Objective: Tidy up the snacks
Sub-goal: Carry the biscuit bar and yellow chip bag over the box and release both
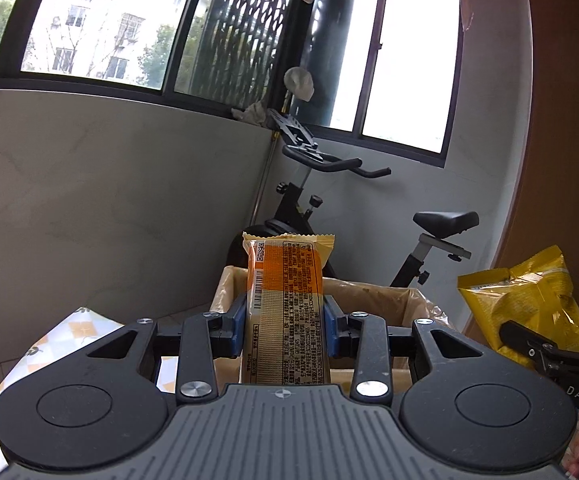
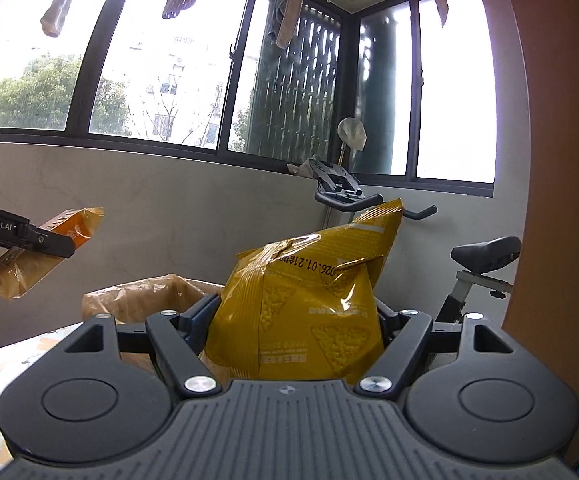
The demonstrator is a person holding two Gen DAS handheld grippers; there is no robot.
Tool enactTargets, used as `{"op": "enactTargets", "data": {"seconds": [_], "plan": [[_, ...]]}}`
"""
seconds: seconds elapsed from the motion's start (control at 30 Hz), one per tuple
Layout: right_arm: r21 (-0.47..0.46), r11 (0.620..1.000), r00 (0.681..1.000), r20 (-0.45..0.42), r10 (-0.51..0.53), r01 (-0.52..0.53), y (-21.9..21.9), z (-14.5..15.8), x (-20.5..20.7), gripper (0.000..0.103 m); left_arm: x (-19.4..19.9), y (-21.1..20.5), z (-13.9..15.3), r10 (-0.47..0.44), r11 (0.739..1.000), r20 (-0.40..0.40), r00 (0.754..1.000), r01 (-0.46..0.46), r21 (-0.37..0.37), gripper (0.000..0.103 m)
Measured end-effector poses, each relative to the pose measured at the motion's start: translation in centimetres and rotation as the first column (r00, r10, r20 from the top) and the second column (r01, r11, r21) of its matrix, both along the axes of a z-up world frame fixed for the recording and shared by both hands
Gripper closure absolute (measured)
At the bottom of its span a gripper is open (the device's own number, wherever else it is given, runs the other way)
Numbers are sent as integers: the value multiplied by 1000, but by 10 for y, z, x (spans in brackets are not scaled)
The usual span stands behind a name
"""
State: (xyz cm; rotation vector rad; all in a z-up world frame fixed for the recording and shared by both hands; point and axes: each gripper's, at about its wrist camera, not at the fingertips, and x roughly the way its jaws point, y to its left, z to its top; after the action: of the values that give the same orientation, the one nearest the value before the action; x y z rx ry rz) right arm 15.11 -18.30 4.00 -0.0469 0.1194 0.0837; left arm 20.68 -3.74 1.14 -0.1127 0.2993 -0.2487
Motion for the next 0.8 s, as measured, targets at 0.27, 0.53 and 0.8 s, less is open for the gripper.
{"op": "enactTargets", "data": {"seconds": [0.27,0.53,0.8], "plan": [[24,1000,999,-37,7,-6,-12,-2,38,27,18,-10,3,-19,1000,2,1000,19,24,64],[1,999,997,-73,32,-32,-8,-9,68,27,34,-13,-3,-23,999,-26,999,24,35,64],[22,999,994,-100,42,-40,-15,-16,84,27,53,-24,-14,-43,997,-76,996,48,61,64]]}}
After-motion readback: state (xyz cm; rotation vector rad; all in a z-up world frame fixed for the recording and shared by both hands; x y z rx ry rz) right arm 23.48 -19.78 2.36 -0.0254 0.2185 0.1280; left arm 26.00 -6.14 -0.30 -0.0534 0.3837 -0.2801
